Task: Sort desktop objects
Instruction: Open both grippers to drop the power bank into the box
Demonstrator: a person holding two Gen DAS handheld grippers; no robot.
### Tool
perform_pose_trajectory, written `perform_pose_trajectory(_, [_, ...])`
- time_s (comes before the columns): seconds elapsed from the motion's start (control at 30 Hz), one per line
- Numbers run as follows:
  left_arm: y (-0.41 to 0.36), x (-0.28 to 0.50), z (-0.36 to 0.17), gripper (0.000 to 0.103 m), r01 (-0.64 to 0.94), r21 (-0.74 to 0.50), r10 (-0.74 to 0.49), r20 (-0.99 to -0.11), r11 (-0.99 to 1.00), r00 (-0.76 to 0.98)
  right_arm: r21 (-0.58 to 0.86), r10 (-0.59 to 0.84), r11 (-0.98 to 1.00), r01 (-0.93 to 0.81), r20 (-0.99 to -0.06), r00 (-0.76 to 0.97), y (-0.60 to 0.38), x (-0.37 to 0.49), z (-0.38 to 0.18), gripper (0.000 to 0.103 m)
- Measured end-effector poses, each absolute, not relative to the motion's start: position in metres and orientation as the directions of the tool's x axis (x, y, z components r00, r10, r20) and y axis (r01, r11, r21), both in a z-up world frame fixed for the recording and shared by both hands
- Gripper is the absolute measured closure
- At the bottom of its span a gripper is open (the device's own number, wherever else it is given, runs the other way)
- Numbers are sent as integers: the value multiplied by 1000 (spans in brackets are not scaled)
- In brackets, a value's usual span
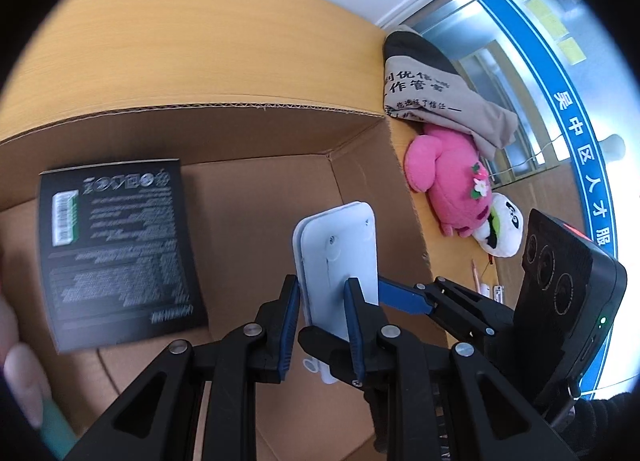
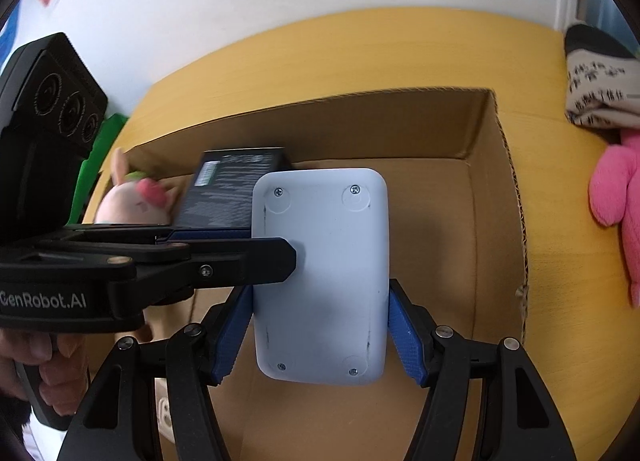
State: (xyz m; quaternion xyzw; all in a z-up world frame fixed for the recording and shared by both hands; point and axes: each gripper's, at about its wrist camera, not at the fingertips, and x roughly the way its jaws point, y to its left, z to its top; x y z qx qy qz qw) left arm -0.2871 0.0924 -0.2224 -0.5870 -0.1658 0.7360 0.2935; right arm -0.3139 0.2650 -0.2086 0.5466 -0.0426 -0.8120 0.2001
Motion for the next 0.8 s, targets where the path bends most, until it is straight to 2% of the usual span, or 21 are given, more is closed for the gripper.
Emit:
perform_pose_trajectory(0.3, [101,-305,-251,81,-198,-544,570,-815,-815,-105,271,-323,-940,208,-906,-274,270,-335,-241,33])
perform_pose_trajectory(0.37, [100,-304,-254,78,-183,-506,529,-841,-843,-111,266,-318,-941,211,-909,-271,270,-336,-242,33])
perform_pose_trajectory(0.47, [94,-299,-249,74,-172,-512,535,-834,-842,-134,275,-330,-936,220,-904,-271,274,-335,-240,25])
perform_pose_trajectory(0.57, [88,-289,-233,65,-187,-480,510,-841,-857,-178,281,-347,-927,247,-894,-284,273,-325,-229,17])
perform_pose_trajectory(0.73, [79,-252,-182,40,-246,-376,441,-838,-893,-322,244,-342,-923,299,-875,-342,273,-294,-195,0])
perform_pose_trajectory(0.8, [73,-234,-161,38,-238,-330,400,-834,-914,-379,259,-363,-916,307,-862,-354,279,-281,-178,0])
